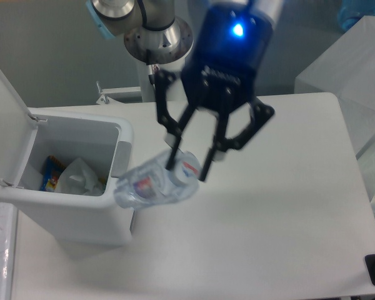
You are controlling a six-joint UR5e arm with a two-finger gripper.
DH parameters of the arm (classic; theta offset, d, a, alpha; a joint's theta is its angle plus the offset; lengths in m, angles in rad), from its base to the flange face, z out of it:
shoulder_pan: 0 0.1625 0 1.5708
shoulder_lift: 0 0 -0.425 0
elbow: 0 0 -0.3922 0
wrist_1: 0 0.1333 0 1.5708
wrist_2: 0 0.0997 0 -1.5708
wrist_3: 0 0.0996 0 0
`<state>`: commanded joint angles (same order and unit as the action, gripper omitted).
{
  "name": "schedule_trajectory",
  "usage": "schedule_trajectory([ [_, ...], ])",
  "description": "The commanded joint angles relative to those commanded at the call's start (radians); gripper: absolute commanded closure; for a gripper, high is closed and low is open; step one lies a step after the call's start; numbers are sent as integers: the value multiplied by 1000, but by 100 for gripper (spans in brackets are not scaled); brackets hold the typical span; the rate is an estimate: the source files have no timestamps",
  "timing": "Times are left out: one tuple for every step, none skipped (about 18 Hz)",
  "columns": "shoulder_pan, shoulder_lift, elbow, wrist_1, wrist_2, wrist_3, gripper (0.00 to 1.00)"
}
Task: Place the trash in the trash can
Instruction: 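Grasp the bottle, lift it and carry it over the bin, then release the bottle into the bin and raise the gripper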
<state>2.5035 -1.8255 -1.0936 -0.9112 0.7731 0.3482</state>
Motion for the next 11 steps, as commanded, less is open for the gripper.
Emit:
schedule_trajectory([
  [-2, 6, -14, 0, 0, 2, 100],
  [-5, 20, -34, 2, 0, 6, 100],
  [-11, 32, -54, 2, 0, 21, 100],
  [-20, 43, -75, 0, 0, 35, 100],
  [-32, 54, -100, 0, -2, 46, 100],
  [-43, 67, -127, 0, -2, 58, 100],
  [-46, 81, -149, 0, 0, 73, 100],
  [-49, 95, -175, 2, -2, 87, 100],
  [-55, 109, -199, 0, -2, 103, 100],
  [-64, 124, -225, 0, -2, 119, 100],
  [-69, 136, -250, 0, -2, 135, 100],
])
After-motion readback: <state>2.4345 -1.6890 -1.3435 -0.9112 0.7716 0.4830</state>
